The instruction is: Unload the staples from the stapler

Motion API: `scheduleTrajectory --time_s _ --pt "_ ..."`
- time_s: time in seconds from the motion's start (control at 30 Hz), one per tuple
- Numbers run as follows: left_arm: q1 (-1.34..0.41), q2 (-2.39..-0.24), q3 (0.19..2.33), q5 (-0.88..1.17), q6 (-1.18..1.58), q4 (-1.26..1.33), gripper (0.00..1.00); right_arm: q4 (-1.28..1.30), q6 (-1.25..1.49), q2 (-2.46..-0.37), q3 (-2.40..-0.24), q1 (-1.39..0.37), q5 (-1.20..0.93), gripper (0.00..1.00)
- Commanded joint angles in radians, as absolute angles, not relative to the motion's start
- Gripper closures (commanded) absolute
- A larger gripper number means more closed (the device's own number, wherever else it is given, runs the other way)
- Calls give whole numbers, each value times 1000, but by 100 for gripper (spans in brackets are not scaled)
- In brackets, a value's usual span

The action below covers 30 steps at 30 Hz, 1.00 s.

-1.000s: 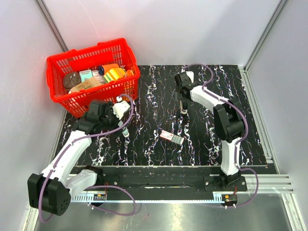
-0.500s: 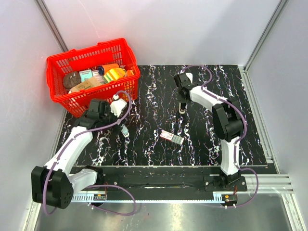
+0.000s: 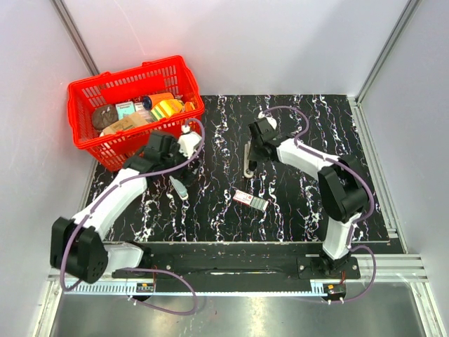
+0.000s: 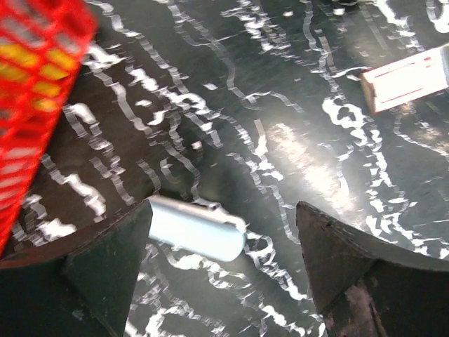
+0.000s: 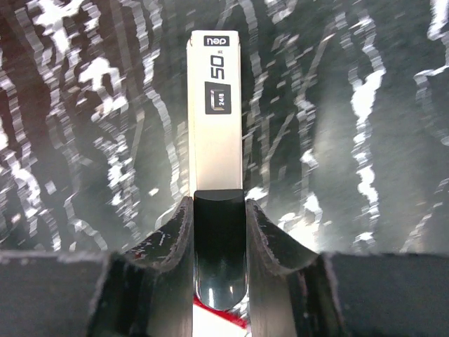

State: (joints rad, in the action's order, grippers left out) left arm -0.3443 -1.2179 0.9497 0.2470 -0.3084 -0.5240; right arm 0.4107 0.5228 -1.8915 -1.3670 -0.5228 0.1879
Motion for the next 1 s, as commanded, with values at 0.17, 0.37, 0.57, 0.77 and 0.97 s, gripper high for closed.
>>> scheduleTrajectory --time_s 0.17,0.37,0.57,0.77,0.97 --pt "-434 -1406 986 495 -184 -331 4 192 739 -1683 -1278 -629 143 100" --pt "-449 -1528 1026 572 -127 -241 2 129 821 -1622 -1212 -693 176 100" --pt "-457 -1588 1031 661 -97 -158 1 40 899 -1583 -1151 -750 199 100" --pt "-462 -1597 1003 653 -149 -133 1 -23 923 -1546 -1127 -767 198 100" --pt "-462 -1601 989 647 -179 -124 26 -40 939 -1526 -1109 -781 183 100"
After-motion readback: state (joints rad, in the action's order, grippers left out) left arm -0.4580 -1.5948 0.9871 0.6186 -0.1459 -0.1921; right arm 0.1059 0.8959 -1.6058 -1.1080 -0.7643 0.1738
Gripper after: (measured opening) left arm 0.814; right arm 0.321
